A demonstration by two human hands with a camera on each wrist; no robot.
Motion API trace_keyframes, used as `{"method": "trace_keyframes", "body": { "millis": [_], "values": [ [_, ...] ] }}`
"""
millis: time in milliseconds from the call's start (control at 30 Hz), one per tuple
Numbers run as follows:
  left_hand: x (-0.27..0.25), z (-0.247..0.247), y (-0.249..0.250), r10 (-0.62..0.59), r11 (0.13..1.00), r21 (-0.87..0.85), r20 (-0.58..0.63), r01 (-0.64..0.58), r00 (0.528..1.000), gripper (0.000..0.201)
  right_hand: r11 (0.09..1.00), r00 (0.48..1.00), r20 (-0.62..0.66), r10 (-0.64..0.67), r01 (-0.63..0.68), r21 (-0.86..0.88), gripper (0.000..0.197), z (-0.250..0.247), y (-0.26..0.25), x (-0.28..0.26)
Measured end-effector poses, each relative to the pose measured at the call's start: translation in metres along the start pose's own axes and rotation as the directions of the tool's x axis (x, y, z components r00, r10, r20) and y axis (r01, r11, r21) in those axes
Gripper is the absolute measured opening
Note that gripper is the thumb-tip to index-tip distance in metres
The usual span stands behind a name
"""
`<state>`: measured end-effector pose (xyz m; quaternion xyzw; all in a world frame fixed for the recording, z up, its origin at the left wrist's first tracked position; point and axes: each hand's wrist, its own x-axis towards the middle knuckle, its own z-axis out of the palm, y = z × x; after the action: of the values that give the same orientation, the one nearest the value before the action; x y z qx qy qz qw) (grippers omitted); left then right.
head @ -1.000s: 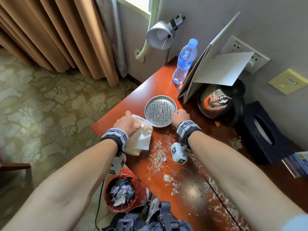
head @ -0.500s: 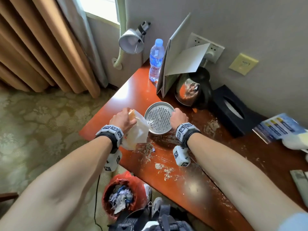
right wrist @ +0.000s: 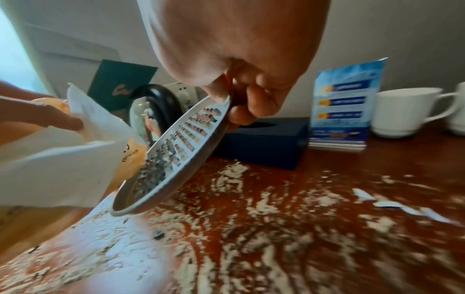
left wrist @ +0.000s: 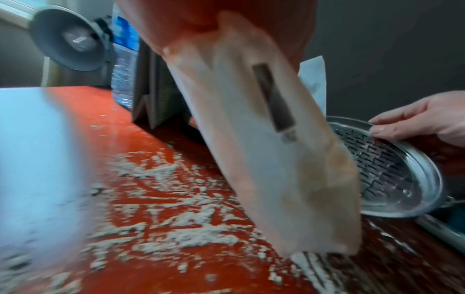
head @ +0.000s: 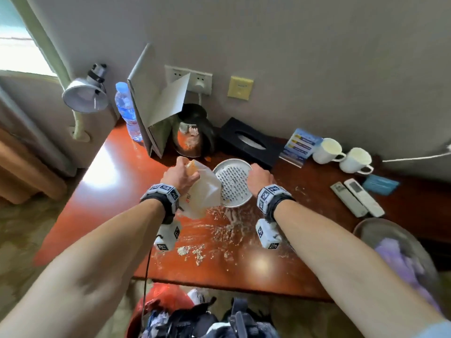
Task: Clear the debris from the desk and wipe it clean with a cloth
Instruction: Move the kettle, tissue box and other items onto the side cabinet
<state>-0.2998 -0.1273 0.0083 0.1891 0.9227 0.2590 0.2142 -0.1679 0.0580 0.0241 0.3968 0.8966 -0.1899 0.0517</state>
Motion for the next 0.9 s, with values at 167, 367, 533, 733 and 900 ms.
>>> {"method": "trace_keyframes", "body": {
  "millis": [167,367,533,733,900],
  "values": [
    [-0.010,0.030,0.065,0.094,0.995,-0.019,0.083,-0.093,0.992,0.051,0.995,0.992,-0.078,0.097,-0.097,0.010,0.025,-0.028,0.064,-0.023],
    [-0.047,0.070,0.135,0.164,0.986,-0.050,0.077,-0.160,0.984,0.049,0.975,0.961,-0.172,0.217,-0.220,-0.001,0.021,-0.058,0.138,-0.055],
    [-0.095,0.112,0.194,0.249,0.968,-0.069,0.111,-0.243,0.962,0.048,0.961,0.939,-0.202,0.277,-0.276,0.036,0.020,-0.079,0.206,-0.093],
    [-0.151,0.163,0.253,0.324,0.946,-0.036,0.152,-0.322,0.934,0.046,0.937,0.907,-0.239,0.347,-0.343,0.062,0.024,-0.102,0.295,-0.154],
    [-0.193,0.203,0.299,0.359,0.932,-0.027,0.196,-0.361,0.912,0.044,0.898,0.859,-0.264,0.440,-0.428,0.104,0.030,-0.120,0.368,-0.198]
  ]
}}
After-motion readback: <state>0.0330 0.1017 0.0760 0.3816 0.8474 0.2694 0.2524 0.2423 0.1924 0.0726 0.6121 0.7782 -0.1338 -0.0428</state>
